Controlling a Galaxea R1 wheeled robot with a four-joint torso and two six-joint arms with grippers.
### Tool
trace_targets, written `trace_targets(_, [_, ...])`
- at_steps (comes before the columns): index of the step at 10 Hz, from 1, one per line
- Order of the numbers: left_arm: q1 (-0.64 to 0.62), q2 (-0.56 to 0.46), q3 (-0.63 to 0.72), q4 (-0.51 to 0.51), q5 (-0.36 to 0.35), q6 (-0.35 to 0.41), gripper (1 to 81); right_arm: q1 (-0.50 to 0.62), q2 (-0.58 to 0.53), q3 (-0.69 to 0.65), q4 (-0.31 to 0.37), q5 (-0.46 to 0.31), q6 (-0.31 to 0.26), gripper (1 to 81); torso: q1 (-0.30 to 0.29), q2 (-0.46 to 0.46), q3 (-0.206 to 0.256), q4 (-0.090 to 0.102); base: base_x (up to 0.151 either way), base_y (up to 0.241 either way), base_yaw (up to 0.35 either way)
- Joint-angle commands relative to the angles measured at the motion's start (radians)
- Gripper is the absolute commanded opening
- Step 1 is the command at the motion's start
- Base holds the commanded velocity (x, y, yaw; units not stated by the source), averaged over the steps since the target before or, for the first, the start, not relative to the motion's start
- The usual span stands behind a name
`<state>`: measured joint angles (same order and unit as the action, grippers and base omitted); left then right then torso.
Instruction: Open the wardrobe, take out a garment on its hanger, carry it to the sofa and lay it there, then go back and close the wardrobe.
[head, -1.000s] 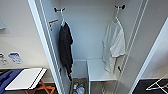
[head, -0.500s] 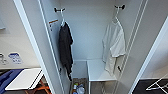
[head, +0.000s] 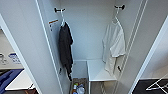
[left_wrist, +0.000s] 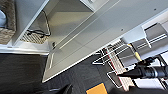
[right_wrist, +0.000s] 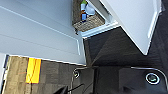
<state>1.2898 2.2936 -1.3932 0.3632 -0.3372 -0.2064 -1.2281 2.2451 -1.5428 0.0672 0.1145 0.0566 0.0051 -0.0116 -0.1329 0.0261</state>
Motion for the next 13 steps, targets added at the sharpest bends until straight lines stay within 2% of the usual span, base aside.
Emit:
trace_targets(1, [-0.065, 0.053, -0.056, -0.137, -0.084, 0.002, 81.1, 0.035, 0.016, -0.025, 0.045, -0.015, 0.011, 81.1, 0.0, 0.0, 0.0, 0.0, 0.0, 0.0, 0.0])
trace_targets(3, [-0.057, 0.132, -0.142, -0.219, -0.152, 0.004, 81.1, 0.031, 0.041, -0.054, 0.046, -0.015, 0.031, 81.1, 0.0, 0.0, 0.0, 0.0, 0.0, 0.0, 0.0])
trace_targets(7, [-0.019, 0.251, -0.297, -0.387, -0.341, 0.004, 81.1, 0.031, 0.083, -0.101, 0.046, -0.015, 0.037, 81.1, 0.0, 0.0, 0.0, 0.0, 0.0, 0.0, 0.0])
trace_targets(9, [0.009, 0.279, -0.374, -0.441, -0.352, 0.004, 81.1, 0.031, 0.119, -0.143, 0.046, -0.022, 0.037, 81.1, 0.0, 0.0, 0.0, 0.0, 0.0, 0.0, 0.0])
trace_targets(11, [0.033, 0.31, -0.484, -0.474, -0.349, -0.005, 81.1, 0.044, 0.173, -0.206, 0.019, -0.041, 0.026, 81.1, 0.0, 0.0, 0.0, 0.0, 0.0, 0.0, 0.0])
trace_targets(12, [0.052, 0.323, -0.532, -0.471, -0.336, -0.011, 81.1, 0.054, 0.197, -0.23, -0.015, -0.071, 0.023, 81.1, 0.0, 0.0, 0.0, 0.0, 0.0, 0.0, 0.0])
trace_targets(13, [0.067, 0.33, -0.543, -0.457, -0.307, -0.01, 81.1, 0.069, 0.214, -0.238, -0.087, -0.119, 0.02, 81.1, 0.0, 0.0, 0.0, 0.0, 0.0, 0.0, 0.0])
